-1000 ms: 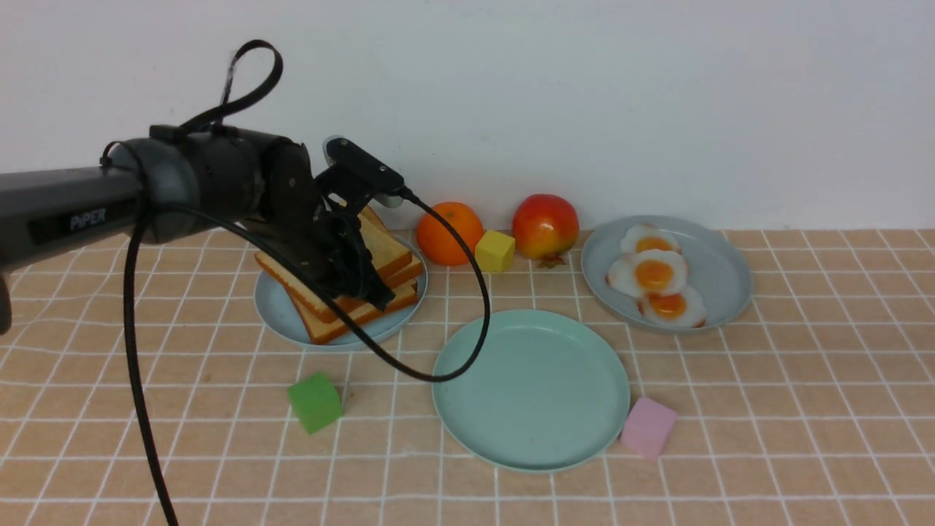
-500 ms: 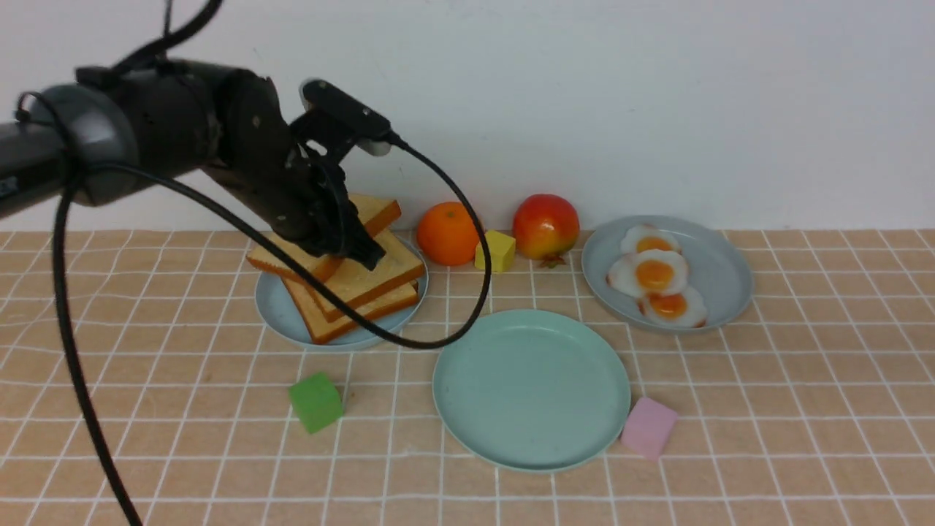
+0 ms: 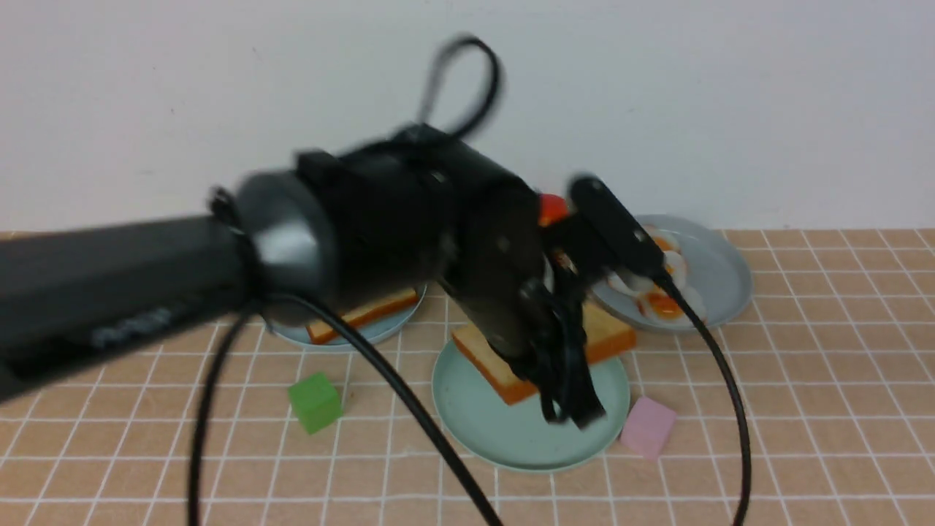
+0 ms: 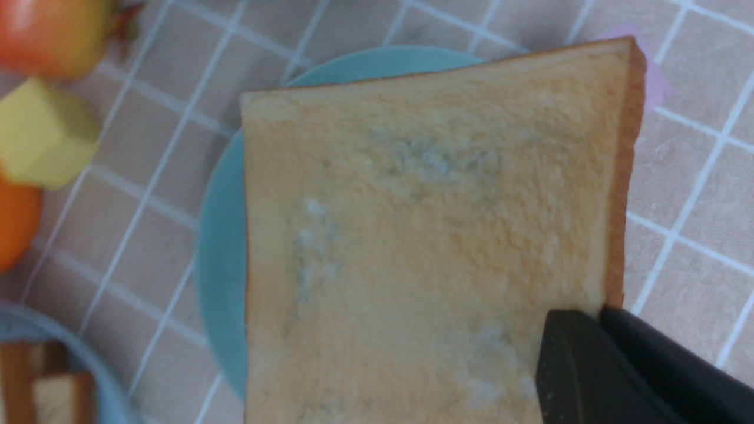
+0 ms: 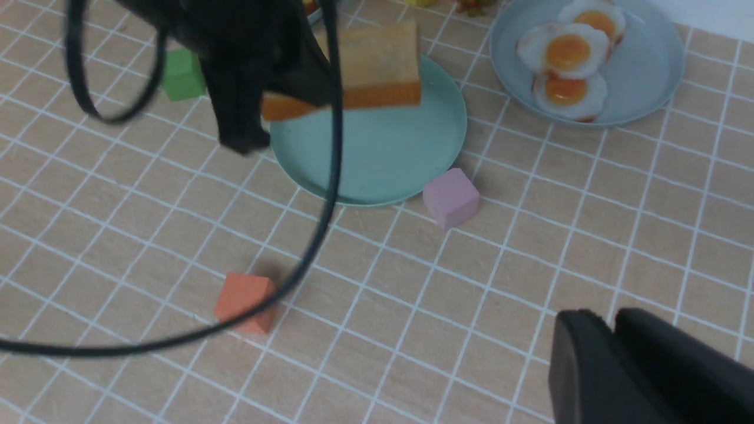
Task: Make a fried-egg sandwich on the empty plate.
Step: Use the left arm to put a slice of bread into the empty plate in the middle
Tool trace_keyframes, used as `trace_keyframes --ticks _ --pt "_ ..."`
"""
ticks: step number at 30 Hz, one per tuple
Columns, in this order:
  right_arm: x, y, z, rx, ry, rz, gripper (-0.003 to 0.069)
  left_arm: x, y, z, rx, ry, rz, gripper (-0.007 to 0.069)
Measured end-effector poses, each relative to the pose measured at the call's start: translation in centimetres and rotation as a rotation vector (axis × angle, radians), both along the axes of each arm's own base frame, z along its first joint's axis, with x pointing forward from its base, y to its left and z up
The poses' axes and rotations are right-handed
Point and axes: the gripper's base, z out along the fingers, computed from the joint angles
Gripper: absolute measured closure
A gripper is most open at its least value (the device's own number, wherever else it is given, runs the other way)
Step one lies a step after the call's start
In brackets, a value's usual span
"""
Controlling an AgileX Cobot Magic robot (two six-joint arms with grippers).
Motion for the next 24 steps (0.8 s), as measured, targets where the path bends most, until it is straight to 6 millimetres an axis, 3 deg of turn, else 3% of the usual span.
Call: trace_keyframes --ticks 6,11,14,18,19,21,24 --pt "-0.3 -0.2 -0.2 -0.019 0.02 -0.001 0.0562 0.6 -1.2 -3.9 0.086 0.011 -0.024 0.0628" --pt "-0.3 -0.2 -0.2 -0.016 0.021 -0.005 0.0542 1.1 -1.3 -5.4 0.136 -0.001 -0.042 0.0617" --pt "-0.3 -0.3 -0.2 0.004 0.031 -0.03 0.0503 1.3 -1.3 -5.6 0.157 -0.028 -0.057 0.0568" --pt "-0.2 -0.5 -0.2 0.014 0.039 -0.071 0.0393 1.5 -1.3 -5.5 0.162 -0.059 -0.071 0.04" --pt "-0.2 -0.5 -0.2 0.015 0.039 -0.073 0.0381 1.5 -1.3 -5.5 0.162 -0.06 -0.071 0.04" --pt "-0.2 -0.5 -0.2 0.017 0.042 -0.08 0.0319 1.4 -1.3 -5.1 0.146 -0.052 -0.055 0.0275" --pt "0.5 -0.3 -0.4 0.03 0.072 -0.099 0.0269 0.6 -0.8 -2.7 0.064 -0.011 0.024 0.0173"
